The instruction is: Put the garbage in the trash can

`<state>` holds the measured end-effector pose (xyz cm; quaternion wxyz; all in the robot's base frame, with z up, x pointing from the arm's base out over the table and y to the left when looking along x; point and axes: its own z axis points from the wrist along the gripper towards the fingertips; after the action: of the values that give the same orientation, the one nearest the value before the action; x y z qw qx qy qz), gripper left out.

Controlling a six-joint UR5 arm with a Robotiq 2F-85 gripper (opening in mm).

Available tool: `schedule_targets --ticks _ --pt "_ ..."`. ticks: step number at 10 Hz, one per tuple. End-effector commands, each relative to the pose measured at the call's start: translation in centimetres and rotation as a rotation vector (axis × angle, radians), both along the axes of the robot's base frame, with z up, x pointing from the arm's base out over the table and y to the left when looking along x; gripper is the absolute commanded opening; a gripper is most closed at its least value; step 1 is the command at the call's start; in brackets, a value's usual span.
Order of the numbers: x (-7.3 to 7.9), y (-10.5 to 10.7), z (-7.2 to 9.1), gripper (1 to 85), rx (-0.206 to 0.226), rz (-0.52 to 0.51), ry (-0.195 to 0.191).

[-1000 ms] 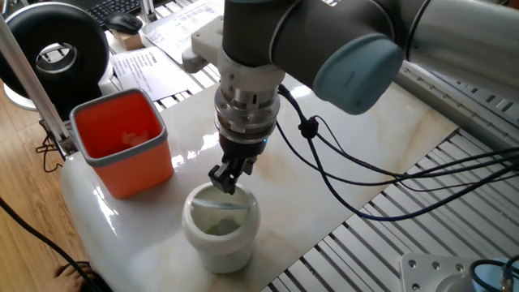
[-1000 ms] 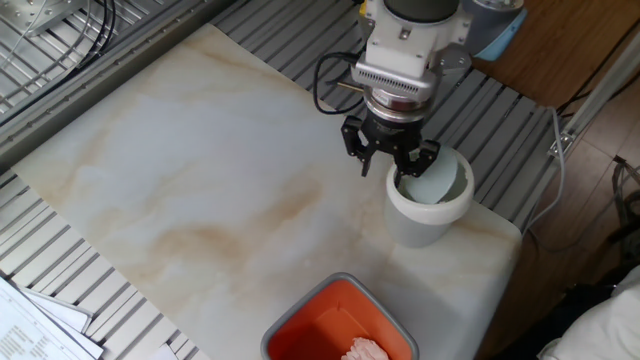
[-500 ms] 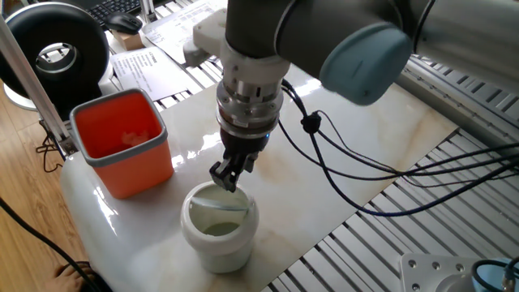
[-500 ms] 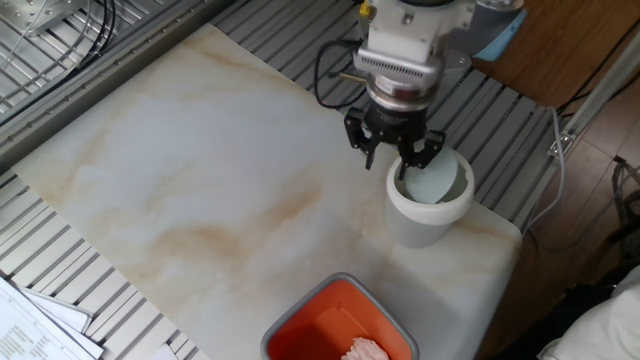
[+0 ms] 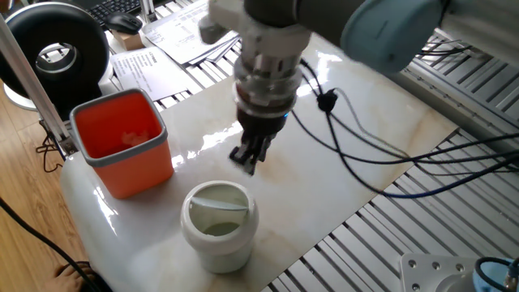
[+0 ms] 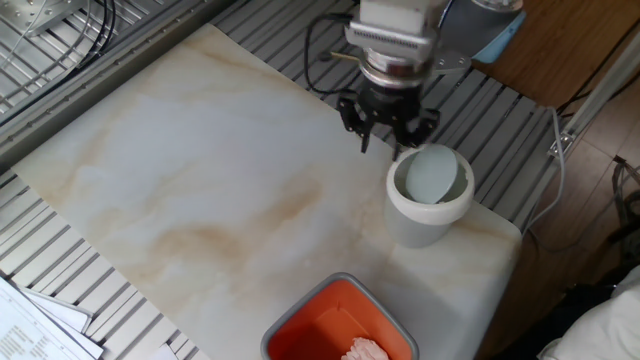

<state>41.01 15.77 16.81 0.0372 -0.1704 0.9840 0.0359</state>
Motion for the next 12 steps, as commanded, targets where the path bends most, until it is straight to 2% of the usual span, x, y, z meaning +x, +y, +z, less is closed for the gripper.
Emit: schedule_targets --ticks 1,2,3,4,6,7,8,9,10,12 --pt "0.3 -2.2 0.0 1.0 -0.019 -0.013 -0.018" --pt "0.2 -3.5 -0.1 1.0 -0.065 -0.076 -0.011" --pt "0.6 -5.0 0.0 1.0 -0.121 -0.099 -0.03" --pt "2.0 -5.1 -1.0 1.0 -0.125 -0.082 -0.056" --pt "4.5 -7.9 -3.7 1.0 -0.093 -0.008 -0.06" --pt "4.7 -6.8 -4.5 1.0 -0.012 -0.025 -0.043" --pt "3.7 -5.0 -4.4 1.0 0.063 -0.074 0.003" --pt "2.3 -5.6 -4.5 1.0 0.037 -0.094 0.058" --pt "2.0 -7.2 -4.6 1.0 -0.024 -0.109 0.068" --pt "3.3 -9.2 -5.4 1.0 -0.027 -0.051 0.057"
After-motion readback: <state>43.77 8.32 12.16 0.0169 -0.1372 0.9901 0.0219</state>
